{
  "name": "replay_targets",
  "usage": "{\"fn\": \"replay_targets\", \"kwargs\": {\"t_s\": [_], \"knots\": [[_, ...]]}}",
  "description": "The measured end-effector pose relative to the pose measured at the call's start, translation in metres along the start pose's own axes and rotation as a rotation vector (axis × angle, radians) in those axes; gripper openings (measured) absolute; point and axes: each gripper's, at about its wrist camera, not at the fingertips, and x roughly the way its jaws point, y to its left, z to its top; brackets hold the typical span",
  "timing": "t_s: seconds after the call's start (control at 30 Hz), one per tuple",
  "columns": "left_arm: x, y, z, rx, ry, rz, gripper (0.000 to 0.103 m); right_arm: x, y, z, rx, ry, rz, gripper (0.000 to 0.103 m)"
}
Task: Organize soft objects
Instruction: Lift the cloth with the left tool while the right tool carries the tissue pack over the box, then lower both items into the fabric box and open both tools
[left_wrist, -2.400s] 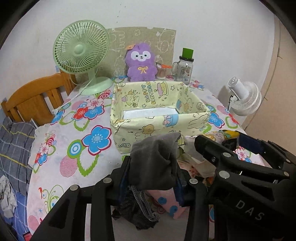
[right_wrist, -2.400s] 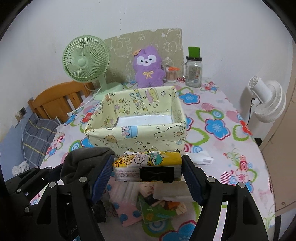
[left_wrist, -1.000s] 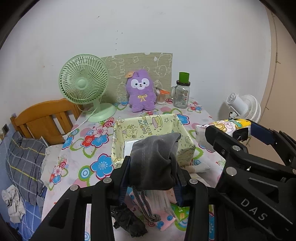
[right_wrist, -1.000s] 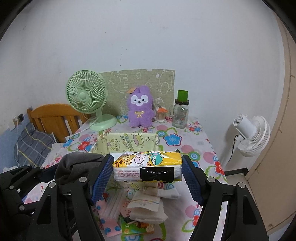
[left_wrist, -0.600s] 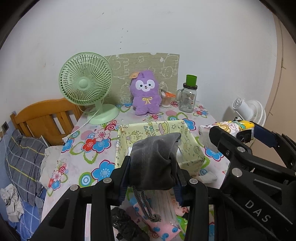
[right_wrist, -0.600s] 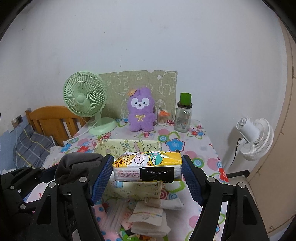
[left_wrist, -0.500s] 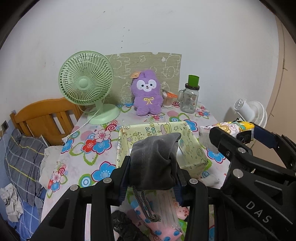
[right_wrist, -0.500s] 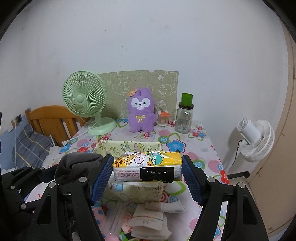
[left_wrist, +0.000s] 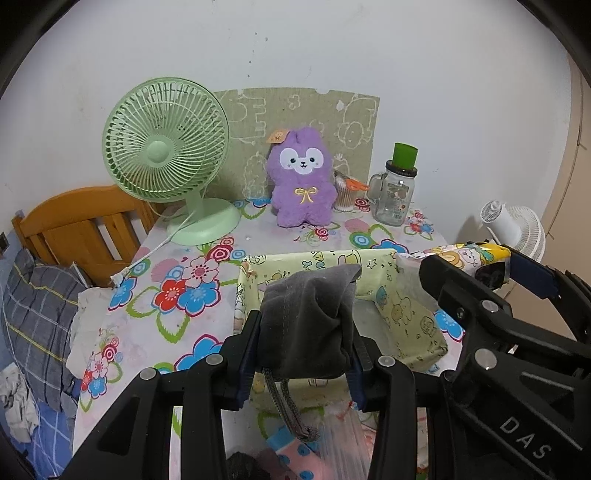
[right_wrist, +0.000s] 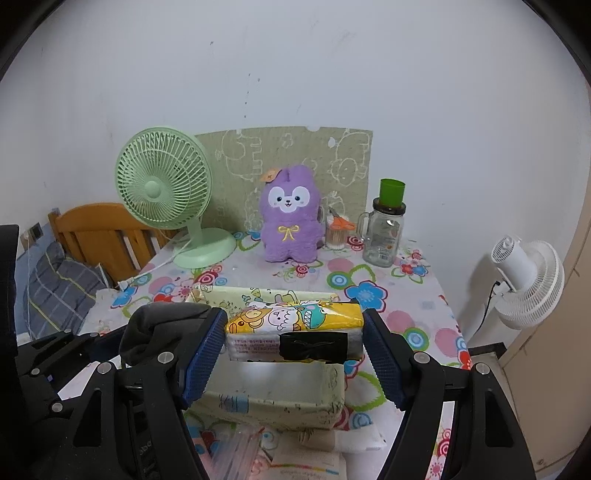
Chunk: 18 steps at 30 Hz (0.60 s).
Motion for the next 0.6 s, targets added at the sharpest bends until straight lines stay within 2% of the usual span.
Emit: {"fn": "replay_targets", "kwargs": {"t_s": [0.4,0.6], "knots": [[0.045,0.009,0.007,-0.042,0.077,0.006,0.042,0.046,-0.006,0.006,0.032,0.061,0.019,0.076],[0.066,0.007,0.006,-0.023,0.121,0.002,0.043,0.070,-0.008,0.007,0.039,0.098,0.012,0.076]]}}
